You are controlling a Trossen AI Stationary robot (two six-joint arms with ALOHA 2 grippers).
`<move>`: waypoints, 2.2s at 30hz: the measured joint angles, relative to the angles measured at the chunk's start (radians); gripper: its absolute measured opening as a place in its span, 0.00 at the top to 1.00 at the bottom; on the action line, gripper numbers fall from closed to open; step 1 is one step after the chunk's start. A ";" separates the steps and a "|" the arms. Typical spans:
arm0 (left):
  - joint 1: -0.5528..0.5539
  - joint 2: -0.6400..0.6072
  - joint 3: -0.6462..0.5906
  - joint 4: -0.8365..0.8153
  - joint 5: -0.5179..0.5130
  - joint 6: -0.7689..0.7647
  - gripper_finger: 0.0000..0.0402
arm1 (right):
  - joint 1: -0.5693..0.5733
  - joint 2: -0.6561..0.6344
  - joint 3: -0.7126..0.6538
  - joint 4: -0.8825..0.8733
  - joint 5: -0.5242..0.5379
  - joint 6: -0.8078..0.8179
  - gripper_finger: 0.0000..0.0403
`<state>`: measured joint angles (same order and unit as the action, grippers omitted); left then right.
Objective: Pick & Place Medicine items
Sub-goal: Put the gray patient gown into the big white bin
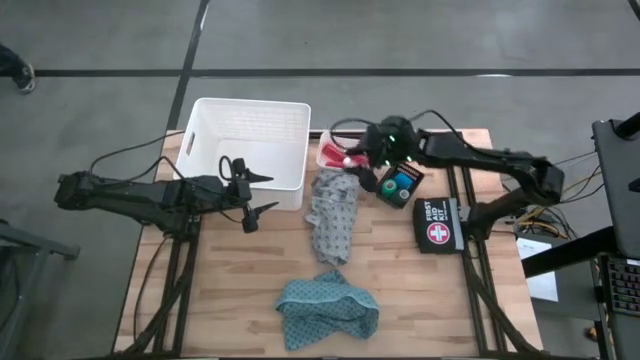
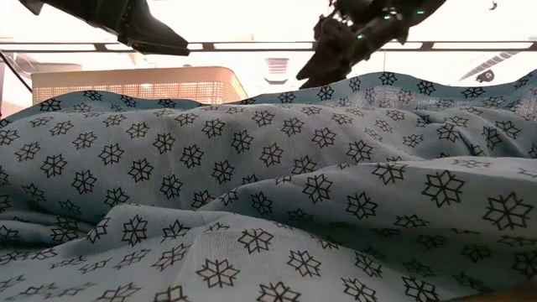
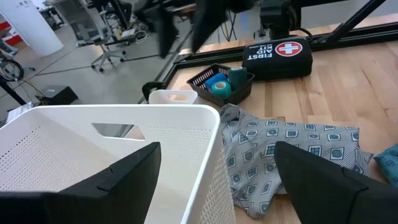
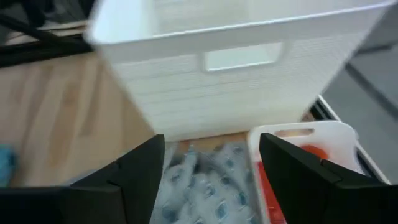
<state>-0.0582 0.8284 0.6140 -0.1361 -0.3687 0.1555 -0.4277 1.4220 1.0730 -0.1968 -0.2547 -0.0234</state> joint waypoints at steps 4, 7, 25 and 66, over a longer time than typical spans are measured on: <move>0.000 0.000 0.000 0.000 0.000 0.000 0.22 | 0.057 -0.129 -0.158 0.121 0.052 0.006 0.33; 0.000 0.000 0.000 0.000 0.000 0.000 0.21 | 0.105 -0.238 -0.245 0.156 0.168 0.038 0.31; 0.000 0.000 0.000 -0.004 0.000 0.000 0.21 | 0.258 -0.832 -0.668 0.161 0.327 0.059 0.25; 0.000 0.000 0.000 -0.005 0.000 0.000 0.21 | 0.273 -0.394 -0.678 0.472 0.273 -0.819 0.18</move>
<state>-0.0581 0.8288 0.6140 -0.1415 -0.3687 0.1555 -0.1543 1.0279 0.3948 0.2749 0.0185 -0.8422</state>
